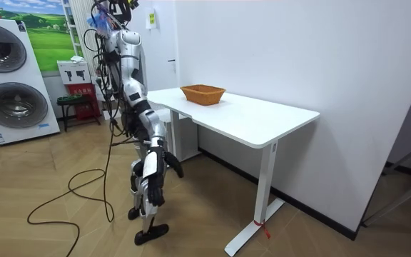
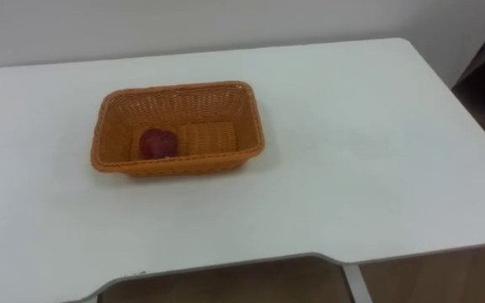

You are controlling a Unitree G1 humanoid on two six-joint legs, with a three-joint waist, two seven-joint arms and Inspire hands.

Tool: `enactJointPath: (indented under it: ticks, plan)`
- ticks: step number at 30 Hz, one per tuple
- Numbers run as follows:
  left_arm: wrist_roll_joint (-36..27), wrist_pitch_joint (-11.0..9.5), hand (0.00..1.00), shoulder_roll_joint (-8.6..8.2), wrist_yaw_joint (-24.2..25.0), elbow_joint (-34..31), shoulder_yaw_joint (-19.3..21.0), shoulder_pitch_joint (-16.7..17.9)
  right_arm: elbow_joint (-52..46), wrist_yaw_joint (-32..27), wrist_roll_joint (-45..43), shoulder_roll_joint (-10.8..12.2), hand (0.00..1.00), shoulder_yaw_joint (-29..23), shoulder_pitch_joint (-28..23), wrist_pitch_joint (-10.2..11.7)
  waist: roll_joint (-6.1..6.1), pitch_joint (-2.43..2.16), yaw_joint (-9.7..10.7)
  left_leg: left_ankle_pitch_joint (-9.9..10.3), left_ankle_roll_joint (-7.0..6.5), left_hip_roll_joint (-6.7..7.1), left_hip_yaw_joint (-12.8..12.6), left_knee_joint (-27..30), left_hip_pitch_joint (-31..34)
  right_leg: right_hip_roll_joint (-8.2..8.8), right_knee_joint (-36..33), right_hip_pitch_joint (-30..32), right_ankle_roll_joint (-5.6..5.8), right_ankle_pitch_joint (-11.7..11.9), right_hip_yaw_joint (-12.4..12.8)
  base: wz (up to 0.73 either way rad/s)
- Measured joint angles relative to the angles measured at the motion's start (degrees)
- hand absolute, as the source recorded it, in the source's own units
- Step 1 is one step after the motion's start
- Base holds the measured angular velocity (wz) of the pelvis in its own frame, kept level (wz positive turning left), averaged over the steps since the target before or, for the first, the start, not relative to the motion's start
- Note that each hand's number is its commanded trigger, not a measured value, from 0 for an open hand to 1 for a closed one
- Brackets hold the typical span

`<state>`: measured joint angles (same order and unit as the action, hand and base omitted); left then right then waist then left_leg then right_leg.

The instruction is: Pick and place apple

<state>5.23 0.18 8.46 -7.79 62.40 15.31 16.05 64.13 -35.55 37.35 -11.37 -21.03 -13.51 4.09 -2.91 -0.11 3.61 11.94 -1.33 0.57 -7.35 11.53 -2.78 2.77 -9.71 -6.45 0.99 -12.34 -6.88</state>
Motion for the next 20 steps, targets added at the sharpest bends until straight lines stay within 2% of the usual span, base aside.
enactJointPath:
  ticks: [3,5,7,11,15,17,20]
  plan:
    - [-0.1,0.1,0.00,0.05,0.1,0.4,-0.2,-0.1,3.3,4.8,-5.1,0.4,0.00,5.0,0.1,-0.9,-0.06,0.07,-1.0,0.0,-0.04,-0.07,-0.2,0.2,-0.1,-0.10,0.0,0.1,0.00,0.0,0.4,-0.10]
    - [0.0,0.6,0.00,0.00,0.9,0.4,-1.1,-0.2,4.8,10.1,-7.8,0.7,0.00,8.7,0.3,-2.8,-0.22,0.14,-1.4,0.0,-0.05,0.02,0.0,0.3,0.3,-0.05,0.0,0.3,0.03,0.1,0.2,0.03]
    - [0.0,1.5,0.00,-0.02,1.4,0.7,-1.6,-0.2,5.5,14.2,-10.1,1.0,0.00,8.7,1.1,-4.4,-0.11,0.13,-1.7,0.1,-0.08,0.03,0.0,0.3,0.4,-0.03,0.0,0.4,0.03,0.1,0.2,0.00]
    - [0.2,2.7,0.00,-0.04,2.4,0.9,-2.3,-0.2,8.2,22.6,-11.2,1.5,0.00,13.2,2.3,-6.7,0.05,0.14,-2.6,0.1,-0.14,0.03,0.2,0.4,0.2,0.08,0.0,0.0,0.03,0.1,-1.0,0.09]
    - [1.8,3.6,0.00,-0.19,3.5,2.1,-2.6,-0.2,9.2,29.0,-13.9,2.0,0.00,15.0,2.6,-7.5,0.78,0.38,-2.7,0.7,-0.16,0.05,1.1,0.8,-0.3,0.07,0.0,-1.2,0.04,0.1,-1.8,0.10]
    - [2.1,3.7,0.00,-0.25,3.5,2.4,-3.2,-0.2,10.1,30.9,-14.8,2.1,0.00,15.4,3.4,-8.0,1.08,0.74,-2.8,1.0,-0.17,0.04,1.3,1.2,-0.6,0.05,0.0,-1.7,0.04,0.1,-1.8,0.00]
    - [2.4,4.4,0.00,-0.39,3.6,2.6,-3.3,-0.2,10.2,33.0,-15.3,2.1,0.00,16.8,3.4,-8.0,1.25,0.78,-3.0,1.3,-0.23,0.07,1.4,1.3,-0.9,0.07,0.1,-2.3,0.12,0.0,-1.8,0.00]
